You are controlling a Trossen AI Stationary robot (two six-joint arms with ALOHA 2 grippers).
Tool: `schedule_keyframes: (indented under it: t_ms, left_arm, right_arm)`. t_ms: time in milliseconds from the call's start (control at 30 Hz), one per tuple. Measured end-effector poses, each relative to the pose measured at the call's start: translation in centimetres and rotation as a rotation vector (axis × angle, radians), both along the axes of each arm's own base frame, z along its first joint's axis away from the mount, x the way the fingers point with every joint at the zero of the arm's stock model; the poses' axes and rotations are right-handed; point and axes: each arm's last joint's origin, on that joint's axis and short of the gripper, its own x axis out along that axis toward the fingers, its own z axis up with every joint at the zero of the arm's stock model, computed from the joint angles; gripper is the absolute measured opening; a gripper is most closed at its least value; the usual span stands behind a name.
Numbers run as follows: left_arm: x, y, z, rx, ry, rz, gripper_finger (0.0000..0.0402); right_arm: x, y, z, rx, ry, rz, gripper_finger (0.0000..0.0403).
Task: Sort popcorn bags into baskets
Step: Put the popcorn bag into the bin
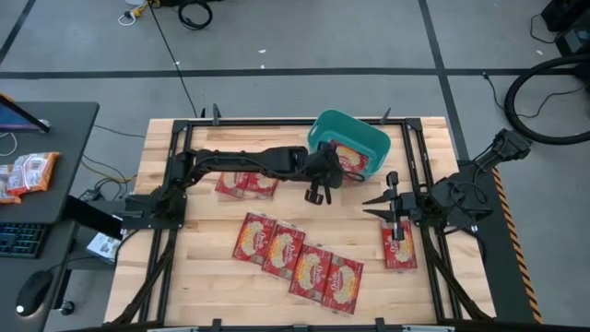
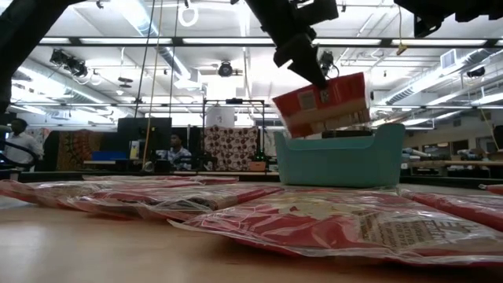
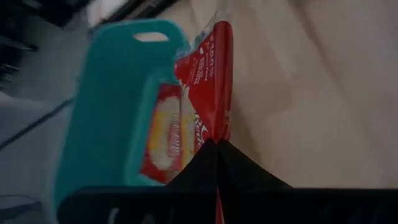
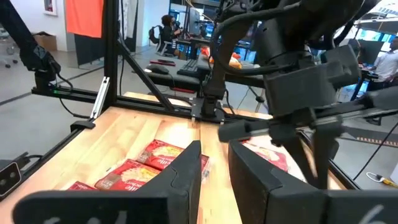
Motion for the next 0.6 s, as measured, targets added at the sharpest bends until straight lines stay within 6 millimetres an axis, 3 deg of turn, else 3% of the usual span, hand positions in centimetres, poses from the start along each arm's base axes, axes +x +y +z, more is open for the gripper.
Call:
schedule_keyframes:
  t_ms: [233, 600]
  left_arm:
    - [1.5, 3.8, -0.5, 0.125, -0.095, -0.031, 0.0001]
    - [3.7, 10.1, -6.0, 0.253, -0.107, -0.019, 0.0012]
  right_arm:
    - [0.0, 0.0, 0.0, 0.003, -0.003, 0.001, 0.0086]
    - [0.1, 0.1, 0.0, -0.005, 0.001, 0.015, 0.0086]
